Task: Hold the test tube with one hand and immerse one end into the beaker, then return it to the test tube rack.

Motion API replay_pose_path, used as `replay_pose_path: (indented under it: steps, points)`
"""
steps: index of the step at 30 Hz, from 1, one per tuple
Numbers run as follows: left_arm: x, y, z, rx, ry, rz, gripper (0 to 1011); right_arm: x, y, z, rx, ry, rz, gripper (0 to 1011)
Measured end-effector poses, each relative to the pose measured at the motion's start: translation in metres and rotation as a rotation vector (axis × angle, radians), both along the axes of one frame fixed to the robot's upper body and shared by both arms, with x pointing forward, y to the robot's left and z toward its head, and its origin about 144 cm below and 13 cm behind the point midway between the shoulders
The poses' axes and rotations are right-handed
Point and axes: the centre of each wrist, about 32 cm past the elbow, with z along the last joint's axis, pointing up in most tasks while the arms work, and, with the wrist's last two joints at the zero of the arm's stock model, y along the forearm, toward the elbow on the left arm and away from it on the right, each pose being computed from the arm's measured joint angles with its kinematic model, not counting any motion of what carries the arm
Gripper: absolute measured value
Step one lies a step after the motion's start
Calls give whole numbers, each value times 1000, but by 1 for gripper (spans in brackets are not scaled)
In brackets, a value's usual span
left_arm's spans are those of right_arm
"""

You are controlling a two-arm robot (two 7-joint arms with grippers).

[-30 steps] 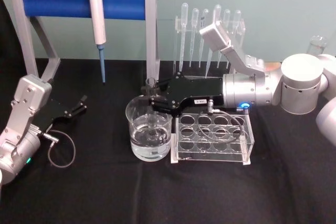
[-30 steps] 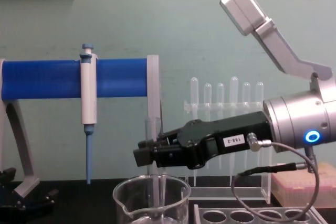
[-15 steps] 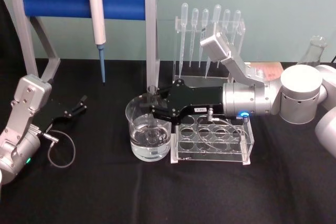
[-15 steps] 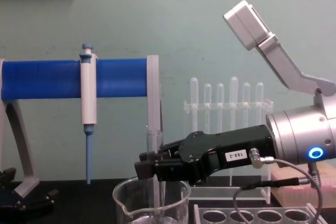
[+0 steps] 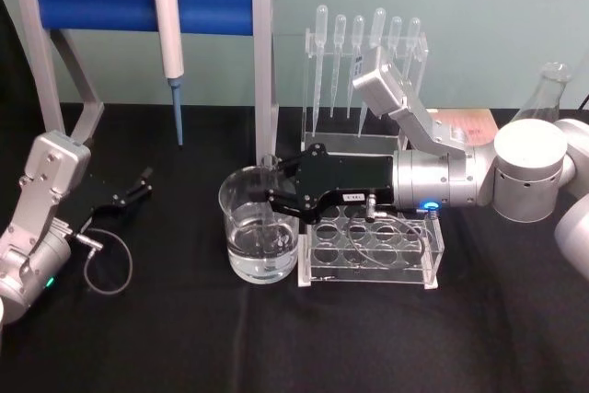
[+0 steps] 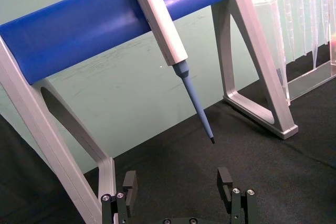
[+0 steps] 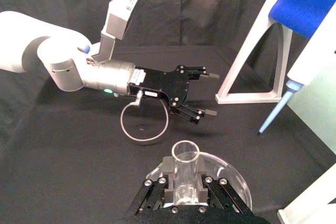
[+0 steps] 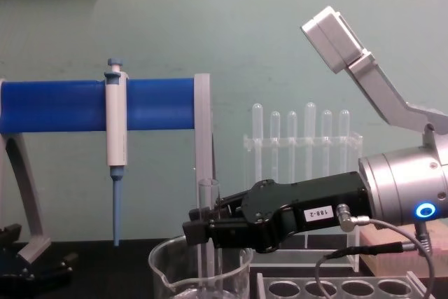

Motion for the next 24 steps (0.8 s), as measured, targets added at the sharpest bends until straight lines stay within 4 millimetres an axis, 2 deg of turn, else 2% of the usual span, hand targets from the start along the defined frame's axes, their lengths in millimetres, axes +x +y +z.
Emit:
replay_pose_path:
  steps: [24]
  points:
    - [0,0,0,0,0,0,1000,0,0,0,-1,2,1,234]
